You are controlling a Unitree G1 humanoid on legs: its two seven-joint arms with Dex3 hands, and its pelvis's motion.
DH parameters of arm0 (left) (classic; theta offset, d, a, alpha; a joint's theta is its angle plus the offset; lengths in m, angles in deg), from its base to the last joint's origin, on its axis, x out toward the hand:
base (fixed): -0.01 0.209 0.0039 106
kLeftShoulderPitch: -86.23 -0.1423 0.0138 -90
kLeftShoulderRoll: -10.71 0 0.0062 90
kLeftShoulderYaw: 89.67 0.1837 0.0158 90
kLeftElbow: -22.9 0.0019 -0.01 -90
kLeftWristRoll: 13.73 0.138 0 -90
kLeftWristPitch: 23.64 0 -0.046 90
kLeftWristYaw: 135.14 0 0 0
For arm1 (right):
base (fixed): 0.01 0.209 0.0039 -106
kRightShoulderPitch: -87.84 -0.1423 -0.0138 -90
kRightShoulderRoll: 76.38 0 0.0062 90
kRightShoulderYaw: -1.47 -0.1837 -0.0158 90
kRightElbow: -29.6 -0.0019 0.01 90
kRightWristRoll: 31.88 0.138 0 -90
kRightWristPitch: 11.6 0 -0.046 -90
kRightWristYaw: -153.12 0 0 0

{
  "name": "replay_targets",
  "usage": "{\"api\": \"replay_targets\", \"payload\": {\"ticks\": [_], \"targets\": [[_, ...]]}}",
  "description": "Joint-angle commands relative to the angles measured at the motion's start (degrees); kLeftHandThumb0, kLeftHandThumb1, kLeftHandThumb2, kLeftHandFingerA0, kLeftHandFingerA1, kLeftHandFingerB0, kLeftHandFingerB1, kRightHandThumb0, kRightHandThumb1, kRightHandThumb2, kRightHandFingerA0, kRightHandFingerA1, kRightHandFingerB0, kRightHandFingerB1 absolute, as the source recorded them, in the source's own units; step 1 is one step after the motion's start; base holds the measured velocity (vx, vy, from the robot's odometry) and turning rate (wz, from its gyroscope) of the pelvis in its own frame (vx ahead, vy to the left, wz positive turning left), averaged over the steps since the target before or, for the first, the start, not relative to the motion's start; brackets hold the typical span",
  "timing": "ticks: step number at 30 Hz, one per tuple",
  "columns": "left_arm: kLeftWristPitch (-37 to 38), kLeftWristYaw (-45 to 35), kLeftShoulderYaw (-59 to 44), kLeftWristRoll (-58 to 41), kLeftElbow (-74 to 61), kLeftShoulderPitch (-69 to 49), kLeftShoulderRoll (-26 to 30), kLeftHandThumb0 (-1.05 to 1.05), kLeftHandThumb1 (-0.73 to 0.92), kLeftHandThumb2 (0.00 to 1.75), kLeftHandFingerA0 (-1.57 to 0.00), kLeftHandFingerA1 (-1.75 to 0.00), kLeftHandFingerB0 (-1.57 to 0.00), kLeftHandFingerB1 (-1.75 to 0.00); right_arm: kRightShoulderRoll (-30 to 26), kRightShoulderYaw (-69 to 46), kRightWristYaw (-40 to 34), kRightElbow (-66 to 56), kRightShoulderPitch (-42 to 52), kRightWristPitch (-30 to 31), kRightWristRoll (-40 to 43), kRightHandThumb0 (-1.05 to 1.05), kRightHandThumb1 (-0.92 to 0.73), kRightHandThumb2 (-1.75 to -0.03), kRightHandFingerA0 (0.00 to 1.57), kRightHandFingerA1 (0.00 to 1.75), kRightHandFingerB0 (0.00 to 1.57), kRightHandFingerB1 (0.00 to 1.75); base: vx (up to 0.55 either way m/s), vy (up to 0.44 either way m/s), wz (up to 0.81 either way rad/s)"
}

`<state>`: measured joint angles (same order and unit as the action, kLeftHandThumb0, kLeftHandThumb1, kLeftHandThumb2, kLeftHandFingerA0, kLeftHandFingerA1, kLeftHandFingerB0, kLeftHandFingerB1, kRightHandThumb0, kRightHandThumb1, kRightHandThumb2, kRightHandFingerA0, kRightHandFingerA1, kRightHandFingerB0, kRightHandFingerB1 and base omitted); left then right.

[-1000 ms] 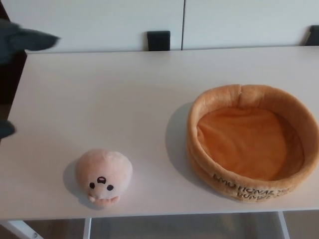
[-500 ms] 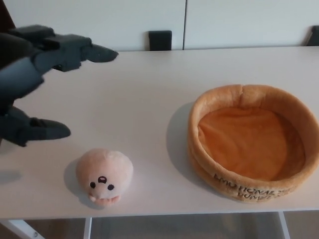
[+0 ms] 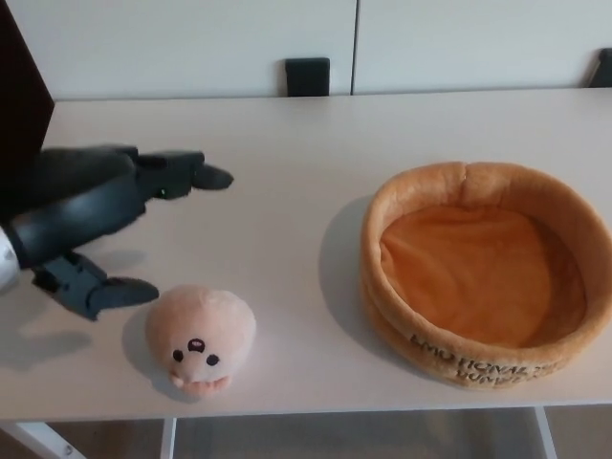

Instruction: The robot walks towards a table in front, picks a dumpling toy with left hand and puts it in an orange round plate

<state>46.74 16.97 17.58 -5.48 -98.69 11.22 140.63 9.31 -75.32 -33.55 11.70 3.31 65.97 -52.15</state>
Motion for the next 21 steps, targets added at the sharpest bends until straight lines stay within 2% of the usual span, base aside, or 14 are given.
{"api": "replay_targets", "payload": {"ticks": [1, 2, 3, 6, 7, 8, 9, 15, 19, 20, 21], "targets": [[-8.8, -4.9, 3.8, 6.5, -1.5, -0.1, -0.6, -0.13, 0.46, 0.55, -0.07, -0.26, -0.09, -0.31, -0.9, 0.1, 0.2, -0.2, -0.1, 1.2, -0.3, -0.04, -0.53, -0.55, 0.63, 0.49, 0.5, 0.41, 0.0, 0.0, 0.0], [-9.4, -5.7, 4.3, 7.0, -1.7, 0.3, -0.6, -0.13, 0.46, 0.55, -0.07, -0.26, -0.09, -0.31, -0.9, 0.1, 0.2, -0.2, -0.1, 1.4, -0.3, -0.04, -0.53, -0.55, 0.63, 0.49, 0.5, 0.41, 0.0, 0.0, 0.0], [-10.3, -7.1, 5.4, 7.8, -2.0, 1.1, -0.3, -0.29, 0.39, 0.58, -0.06, -0.23, -0.07, -0.27, -0.9, 0.0, 0.3, -0.2, -0.2, 1.4, -0.3, -0.04, -0.53, -0.55, 0.63, 0.49, 0.49, 0.41, 0.0, 0.0, 0.0], [-12.1, -9.9, 8.1, 10.4, -2.6, 2.8, 0.0, -0.36, 0.38, 0.55, -0.06, -0.24, -0.05, -0.27, -0.9, 0.2, 0.2, 0.0, -0.1, 0.9, -0.4, -0.05, -0.53, -0.54, 0.64, 0.5, 0.5, 0.41, 0.0, 0.0, 0.0], [-12.0, -10.4, 9.0, 11.3, -2.4, 3.3, -0.2, -0.46, 0.39, 0.53, -0.04, -0.26, -0.04, -0.27, -0.9, 0.3, 0.1, 0.1, -0.2, 0.9, -0.5, -0.05, -0.52, -0.54, 0.65, 0.5, 0.51, 0.41, 0.0, 0.0, 0.0], [-12.1, -10.8, 9.6, 12.0, -2.3, 3.7, -0.3, -0.46, 0.39, 0.53, -0.04, -0.26, -0.04, -0.27, -0.9, 0.3, 0.0, 0.2, -0.2, 0.9, -0.6, -0.05, -0.52, -0.54, 0.65, 0.5, 0.51, 0.41, 0.0, 0.0, 0.0], [-12.1, -11.3, 10.6, 13.0, -2.0, 4.3, -0.7, -0.49, 0.34, 0.72, -0.05, -0.23, -0.03, -0.27, -0.8, 0.3, -0.1, 0.2, -0.2, 0.7, -0.6, -0.05, -0.52, -0.54, 0.67, 0.51, 0.51, 0.42, 0.0, 0.0, 0.0], [-12.9, -13.1, 14.1, 17.0, -0.8, 6.4, -2.6, -0.49, 0.31, 0.74, 0.0, -0.22, 0.0, -0.28, -1.0, 0.5, -0.1, 0.0, -0.1, 0.6, -0.6, -0.06, -0.52, -0.54, 0.64, 0.5, 0.51, 0.42, 0.0, 0.0, 0.0], [-13.8, -14.4, 16.3, 20.3, 0.5, 7.6, -4.1, -0.54, 0.33, 0.75, 0.0, -0.15, 0.0, -0.22, -1.0, 0.6, 0.0, -0.1, -0.1, 0.8, -0.6, -0.07, -0.51, -0.54, 0.65, 0.5, 0.51, 0.41, 0.0, 0.0, 0.0], [-13.8, -14.6, 17.0, 21.5, 0.9, 7.9, -4.7, -0.58, 0.34, 0.77, 0.0, -0.13, 0.0, -0.19, -1.1, 0.4, 0.0, -0.2, 0.0, 0.6, -0.4, -0.08, -0.51, -0.54, 0.65, 0.5, 0.51, 0.41, 0.0, 0.0, 0.0], [-13.7, -14.6, 17.2, 21.9, 1.1, 7.9, -5.1, -0.67, 0.3, 0.69, 0.0, -0.11, 0.0, -0.14, -1.1, 0.4, 0.0, -0.3, 0.1, 0.4, -0.4, -0.07, -0.5, -0.54, 0.66, 0.5, 0.51, 0.41, 0.0, 0.0, 0.0]]}}
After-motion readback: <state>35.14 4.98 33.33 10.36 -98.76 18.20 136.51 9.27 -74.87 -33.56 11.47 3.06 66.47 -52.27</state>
